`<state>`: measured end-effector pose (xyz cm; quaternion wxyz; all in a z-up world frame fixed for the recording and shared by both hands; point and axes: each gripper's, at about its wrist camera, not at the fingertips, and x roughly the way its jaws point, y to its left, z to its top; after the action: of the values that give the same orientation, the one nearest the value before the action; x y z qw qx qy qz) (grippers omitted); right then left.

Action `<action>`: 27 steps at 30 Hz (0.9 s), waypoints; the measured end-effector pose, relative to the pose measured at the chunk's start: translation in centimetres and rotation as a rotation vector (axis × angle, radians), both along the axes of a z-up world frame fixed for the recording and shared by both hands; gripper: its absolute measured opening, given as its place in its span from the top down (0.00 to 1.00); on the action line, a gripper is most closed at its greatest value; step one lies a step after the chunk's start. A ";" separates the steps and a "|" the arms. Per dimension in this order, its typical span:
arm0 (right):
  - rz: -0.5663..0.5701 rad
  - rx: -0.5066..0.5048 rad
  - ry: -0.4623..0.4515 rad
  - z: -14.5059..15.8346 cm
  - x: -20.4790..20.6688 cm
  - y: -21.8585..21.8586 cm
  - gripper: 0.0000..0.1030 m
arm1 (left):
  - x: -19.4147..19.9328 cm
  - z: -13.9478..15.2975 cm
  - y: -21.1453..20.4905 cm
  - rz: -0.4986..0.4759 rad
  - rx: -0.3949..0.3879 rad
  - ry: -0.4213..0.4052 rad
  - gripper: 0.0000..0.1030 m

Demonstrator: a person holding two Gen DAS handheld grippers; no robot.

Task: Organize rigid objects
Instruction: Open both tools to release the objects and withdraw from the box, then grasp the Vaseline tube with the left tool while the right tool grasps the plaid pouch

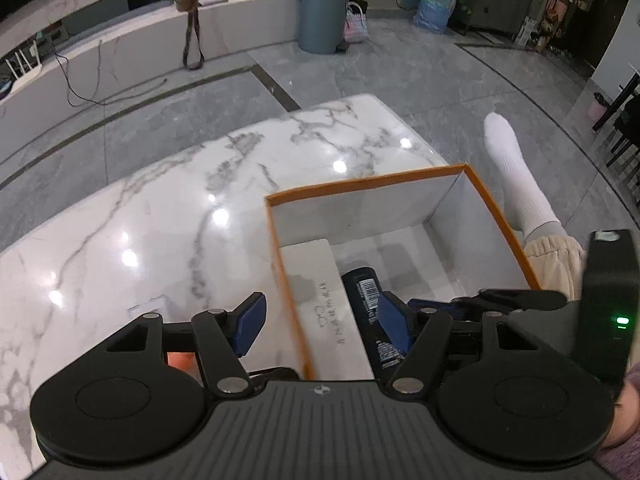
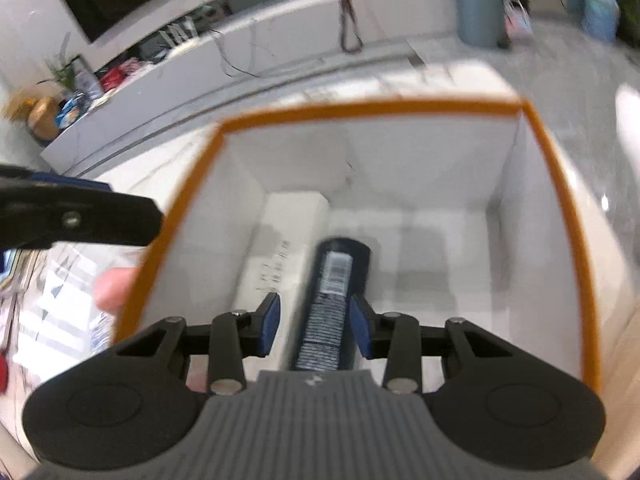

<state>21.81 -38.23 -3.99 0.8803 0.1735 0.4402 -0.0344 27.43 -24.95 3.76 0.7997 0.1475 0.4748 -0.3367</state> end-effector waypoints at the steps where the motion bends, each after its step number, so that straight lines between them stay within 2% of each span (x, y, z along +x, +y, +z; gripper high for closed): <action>1: 0.018 -0.019 -0.018 0.8 -0.3 0.5 0.61 | -0.2 0.4 0.6 0.002 -0.003 -0.006 0.26; 7: 0.148 -0.082 -0.117 5.7 -0.6 4.2 0.67 | -0.7 1.7 5.6 0.063 0.027 -0.039 0.27; 12: 0.303 -0.143 -0.144 7.3 -0.3 9.1 0.66 | -0.4 0.6 10.3 0.175 0.074 -0.015 0.29; 16: 0.433 -0.222 -0.094 6.6 0.8 12.7 0.66 | 0.1 -1.9 13.5 0.257 0.082 0.052 0.29; 21: 0.593 -0.331 0.015 4.2 2.5 16.0 0.65 | 1.0 -5.9 16.2 0.352 0.071 0.152 0.29; 23: 0.648 -0.389 0.064 3.3 3.4 17.1 0.60 | 1.5 -7.4 17.2 0.400 0.045 0.196 0.29; 24: 0.679 -0.406 0.092 2.9 4.0 17.5 0.53 | 1.8 -8.1 17.6 0.427 0.035 0.219 0.28; 27: 0.762 -0.467 0.170 1.3 5.4 18.1 0.50 | 2.6 -10.0 18.3 0.486 0.005 0.282 0.27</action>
<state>27.19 -20.10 -2.70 0.8065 -0.2076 0.5236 0.1796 30.04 -6.64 -6.23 0.7827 -0.0168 0.6036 -0.1509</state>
